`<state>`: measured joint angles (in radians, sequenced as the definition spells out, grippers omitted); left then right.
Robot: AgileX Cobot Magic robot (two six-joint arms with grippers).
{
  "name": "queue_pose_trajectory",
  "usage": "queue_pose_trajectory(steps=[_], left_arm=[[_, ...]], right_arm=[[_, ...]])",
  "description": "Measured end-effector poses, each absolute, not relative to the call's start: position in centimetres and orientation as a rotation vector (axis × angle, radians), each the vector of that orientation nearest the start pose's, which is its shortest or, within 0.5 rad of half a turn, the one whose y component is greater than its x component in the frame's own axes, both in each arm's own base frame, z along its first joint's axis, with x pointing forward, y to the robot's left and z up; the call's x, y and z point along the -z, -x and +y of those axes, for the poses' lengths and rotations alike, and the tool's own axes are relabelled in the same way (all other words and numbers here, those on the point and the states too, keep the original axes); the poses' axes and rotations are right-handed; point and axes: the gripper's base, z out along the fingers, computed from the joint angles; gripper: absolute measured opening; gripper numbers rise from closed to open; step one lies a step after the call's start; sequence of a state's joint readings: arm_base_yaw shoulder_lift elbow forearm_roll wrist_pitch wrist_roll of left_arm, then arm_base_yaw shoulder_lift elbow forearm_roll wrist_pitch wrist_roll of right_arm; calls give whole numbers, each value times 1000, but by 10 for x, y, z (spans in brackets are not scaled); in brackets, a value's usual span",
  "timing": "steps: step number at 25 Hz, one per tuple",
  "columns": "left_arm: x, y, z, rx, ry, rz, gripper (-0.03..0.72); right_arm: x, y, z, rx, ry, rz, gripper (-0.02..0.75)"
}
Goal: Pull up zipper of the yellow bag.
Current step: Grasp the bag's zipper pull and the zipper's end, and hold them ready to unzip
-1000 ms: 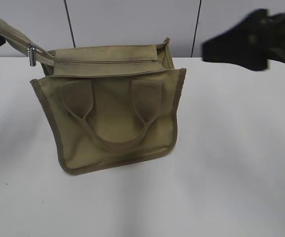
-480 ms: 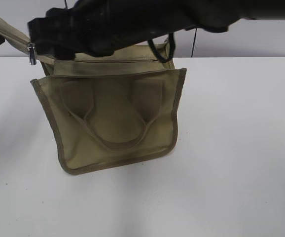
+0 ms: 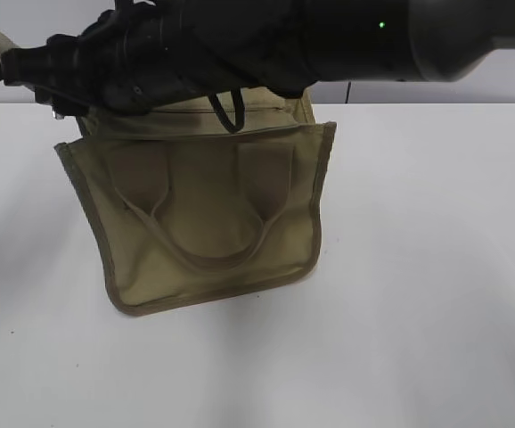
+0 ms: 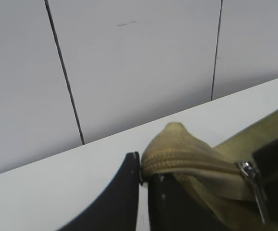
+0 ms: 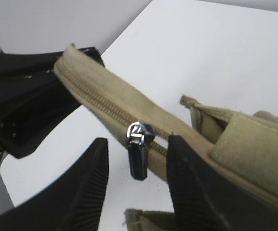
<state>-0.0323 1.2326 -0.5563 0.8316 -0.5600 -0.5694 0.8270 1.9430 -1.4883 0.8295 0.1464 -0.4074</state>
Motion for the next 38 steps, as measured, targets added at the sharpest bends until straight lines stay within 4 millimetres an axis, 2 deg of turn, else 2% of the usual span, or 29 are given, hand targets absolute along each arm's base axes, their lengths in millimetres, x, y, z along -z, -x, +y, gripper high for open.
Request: queue_pose_trajectory(steps=[8,17,24,26,32,33,35,38], left_arm=[[-265,-244,-44,247,-474,1687,8],[-265,-244,-44,246,-476,1688,8],[-266,-244,-45,260,-476,1675,8],[-266,-244,-45,269,-475,1674,8],[-267,-242,-46,290,-472,1677,8],[-268,-242,-46,289,-475,1676,8],[-268,-242,-46,289,-474,1674,8],[-268,-242,-46,288,-475,1673,8]], right_arm=[[-247,-309,349,-876,444,2137,313],[-245,-298,359,-918,437,2159,313],[-242,-302,359,-901,400,2136,310],[-243,-304,359,-895,385,2123,287],[-242,-313,352,-878,352,2117,96],[-242,-313,352,-878,352,2117,96],[-242,-316,349,-873,342,2118,-1],[-241,-316,349,-877,350,2129,-15]])
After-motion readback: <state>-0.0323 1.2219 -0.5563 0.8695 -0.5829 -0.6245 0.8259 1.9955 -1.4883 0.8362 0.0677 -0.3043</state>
